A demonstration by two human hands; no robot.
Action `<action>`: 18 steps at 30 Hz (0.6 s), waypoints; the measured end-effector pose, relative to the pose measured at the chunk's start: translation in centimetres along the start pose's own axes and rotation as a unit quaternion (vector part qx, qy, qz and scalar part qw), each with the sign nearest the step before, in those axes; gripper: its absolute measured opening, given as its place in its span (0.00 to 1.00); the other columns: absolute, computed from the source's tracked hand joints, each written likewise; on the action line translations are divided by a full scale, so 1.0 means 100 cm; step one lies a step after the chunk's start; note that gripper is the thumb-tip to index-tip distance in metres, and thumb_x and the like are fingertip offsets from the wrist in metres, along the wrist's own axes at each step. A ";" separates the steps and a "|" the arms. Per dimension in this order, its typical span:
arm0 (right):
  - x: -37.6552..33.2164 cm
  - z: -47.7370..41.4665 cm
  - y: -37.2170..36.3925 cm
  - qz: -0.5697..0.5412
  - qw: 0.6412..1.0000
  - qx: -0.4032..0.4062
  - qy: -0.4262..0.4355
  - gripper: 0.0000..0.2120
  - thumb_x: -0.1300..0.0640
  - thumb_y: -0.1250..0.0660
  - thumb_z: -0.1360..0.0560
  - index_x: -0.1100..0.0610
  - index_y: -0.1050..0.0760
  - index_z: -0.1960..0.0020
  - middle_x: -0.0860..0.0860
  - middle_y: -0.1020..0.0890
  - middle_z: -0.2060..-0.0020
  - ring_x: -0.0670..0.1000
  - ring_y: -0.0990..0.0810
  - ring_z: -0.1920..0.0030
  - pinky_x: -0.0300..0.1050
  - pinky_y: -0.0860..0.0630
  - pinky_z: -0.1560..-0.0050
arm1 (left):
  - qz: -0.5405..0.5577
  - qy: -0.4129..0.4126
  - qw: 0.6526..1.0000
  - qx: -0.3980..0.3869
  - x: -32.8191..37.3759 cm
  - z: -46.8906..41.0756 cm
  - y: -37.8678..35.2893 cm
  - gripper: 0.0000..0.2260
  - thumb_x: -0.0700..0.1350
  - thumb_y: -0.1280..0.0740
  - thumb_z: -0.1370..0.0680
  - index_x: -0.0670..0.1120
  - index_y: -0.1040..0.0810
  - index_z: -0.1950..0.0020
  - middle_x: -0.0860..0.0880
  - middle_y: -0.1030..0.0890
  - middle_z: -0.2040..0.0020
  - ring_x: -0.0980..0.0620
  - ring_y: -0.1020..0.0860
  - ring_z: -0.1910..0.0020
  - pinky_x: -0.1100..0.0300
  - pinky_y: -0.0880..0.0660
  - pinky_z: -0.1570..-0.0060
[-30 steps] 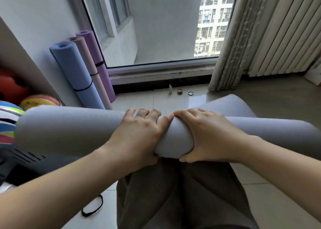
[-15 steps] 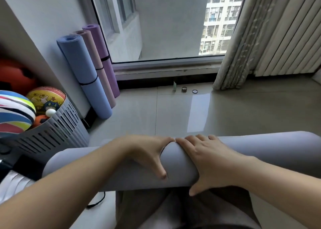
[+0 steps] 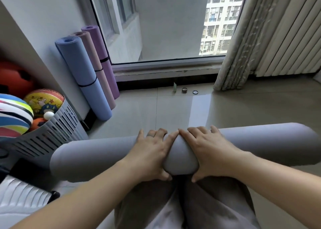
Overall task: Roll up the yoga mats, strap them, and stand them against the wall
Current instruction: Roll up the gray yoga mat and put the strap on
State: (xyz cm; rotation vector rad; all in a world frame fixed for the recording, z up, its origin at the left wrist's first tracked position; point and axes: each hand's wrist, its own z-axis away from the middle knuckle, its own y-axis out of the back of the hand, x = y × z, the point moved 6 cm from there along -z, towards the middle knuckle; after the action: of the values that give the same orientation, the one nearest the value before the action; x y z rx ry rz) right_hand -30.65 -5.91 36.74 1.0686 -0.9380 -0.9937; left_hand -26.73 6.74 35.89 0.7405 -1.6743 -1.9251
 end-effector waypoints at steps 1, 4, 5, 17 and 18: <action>0.001 -0.001 -0.001 -0.003 1.000 0.010 -0.005 0.56 0.30 0.28 0.42 0.50 0.51 0.25 0.50 0.32 0.34 0.55 0.32 0.36 0.57 0.35 0.36 | 0.008 -0.003 1.000 0.006 -0.001 -0.003 0.001 0.51 0.65 0.30 0.36 0.54 0.56 0.23 0.48 0.38 0.30 0.45 0.34 0.34 0.45 0.37 0.34; 0.007 -0.006 0.014 -0.037 0.999 0.028 -0.015 0.47 0.32 0.29 0.42 0.48 0.43 0.29 0.49 0.27 0.40 0.53 0.27 0.42 0.54 0.29 0.43 | 0.021 -0.007 1.000 0.018 -0.003 -0.005 0.013 0.46 0.64 0.30 0.36 0.55 0.50 0.25 0.49 0.33 0.35 0.46 0.29 0.40 0.51 0.32 0.41; 0.008 -0.005 0.023 -0.037 0.999 0.030 -0.014 0.46 0.33 0.29 0.42 0.48 0.41 0.31 0.48 0.26 0.42 0.52 0.27 0.43 0.53 0.28 0.44 | 0.022 -0.010 0.999 0.026 -0.003 -0.004 0.020 0.45 0.64 0.30 0.35 0.56 0.49 0.25 0.49 0.32 0.36 0.46 0.29 0.41 0.51 0.32 0.41; -0.012 0.034 0.013 -0.082 0.993 -0.082 0.029 0.48 0.32 0.26 0.42 0.47 0.43 0.30 0.46 0.28 0.39 0.50 0.29 0.38 0.46 0.31 0.40 | 0.126 -0.043 0.991 -0.020 0.027 0.036 0.017 0.42 0.64 0.30 0.37 0.62 0.47 0.28 0.56 0.29 0.38 0.52 0.27 0.41 0.55 0.30 0.40; -0.010 0.035 0.014 -0.092 0.993 -0.070 0.025 0.51 0.32 0.27 0.41 0.47 0.47 0.27 0.46 0.31 0.35 0.50 0.32 0.35 0.47 0.34 0.35 | 0.154 -0.034 0.986 -0.049 0.019 0.029 0.012 0.42 0.64 0.29 0.37 0.64 0.46 0.28 0.57 0.29 0.37 0.53 0.27 0.40 0.57 0.30 0.39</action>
State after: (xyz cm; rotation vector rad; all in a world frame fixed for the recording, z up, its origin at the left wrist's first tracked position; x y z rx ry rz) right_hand -34.01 -5.55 38.74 1.0690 -0.7268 -1.1615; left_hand -30.05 7.41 37.26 0.3562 -1.6122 -1.8137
